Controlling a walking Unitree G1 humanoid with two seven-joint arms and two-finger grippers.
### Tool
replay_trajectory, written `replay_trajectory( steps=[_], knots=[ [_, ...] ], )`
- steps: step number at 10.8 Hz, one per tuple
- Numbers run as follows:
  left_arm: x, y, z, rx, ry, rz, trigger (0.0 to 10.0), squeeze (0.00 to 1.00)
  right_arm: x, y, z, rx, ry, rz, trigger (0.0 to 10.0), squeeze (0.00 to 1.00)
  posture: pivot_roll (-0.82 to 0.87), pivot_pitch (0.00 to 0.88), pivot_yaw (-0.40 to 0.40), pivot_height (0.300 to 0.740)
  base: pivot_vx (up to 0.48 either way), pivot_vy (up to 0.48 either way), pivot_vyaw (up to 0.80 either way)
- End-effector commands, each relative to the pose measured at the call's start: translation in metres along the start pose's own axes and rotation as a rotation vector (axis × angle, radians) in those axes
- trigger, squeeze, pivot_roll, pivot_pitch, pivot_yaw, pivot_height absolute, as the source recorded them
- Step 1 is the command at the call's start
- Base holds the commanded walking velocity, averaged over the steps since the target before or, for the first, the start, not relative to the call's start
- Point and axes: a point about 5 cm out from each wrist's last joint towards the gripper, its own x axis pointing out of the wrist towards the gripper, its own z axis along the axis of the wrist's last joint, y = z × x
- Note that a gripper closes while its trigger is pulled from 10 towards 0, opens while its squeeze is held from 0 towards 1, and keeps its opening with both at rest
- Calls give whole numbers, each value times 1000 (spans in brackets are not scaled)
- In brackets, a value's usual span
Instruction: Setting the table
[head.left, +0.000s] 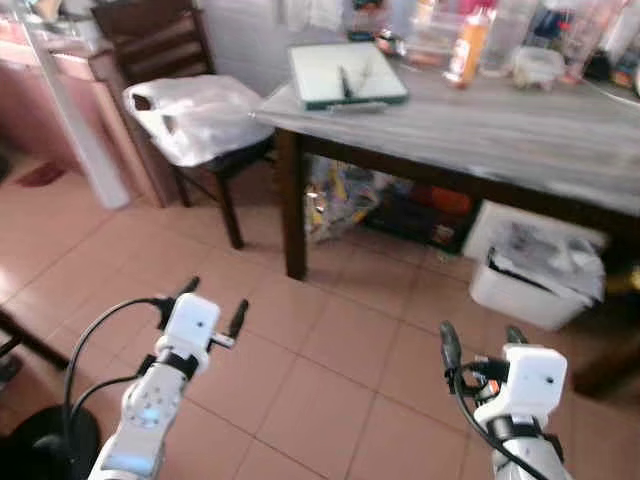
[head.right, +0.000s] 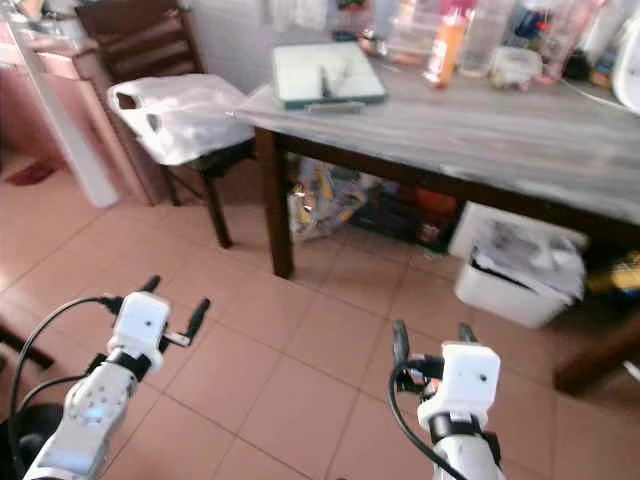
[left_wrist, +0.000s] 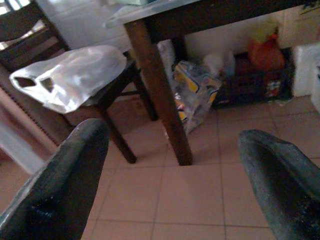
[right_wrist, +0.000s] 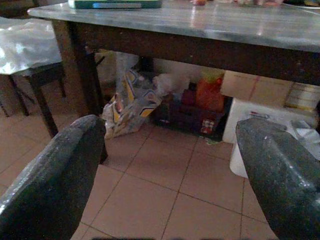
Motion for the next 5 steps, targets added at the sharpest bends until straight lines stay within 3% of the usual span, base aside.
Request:
replay_trajectory(
  steps=[1, 5],
  knots=[
    [-1, 1, -1, -2, 2, -8, 10000, 0, -2, -2, 2, -5, -1, -5, 10000, 0, 116, 91, -6, 740, 0, 0, -800],
    [1, -1, -4, -8, 6, -34, 10000, 0, -4, 0, 2, -1, 6, -7, 10000, 0, 106, 95, 3, 740, 0, 0, -800]
  ],
)
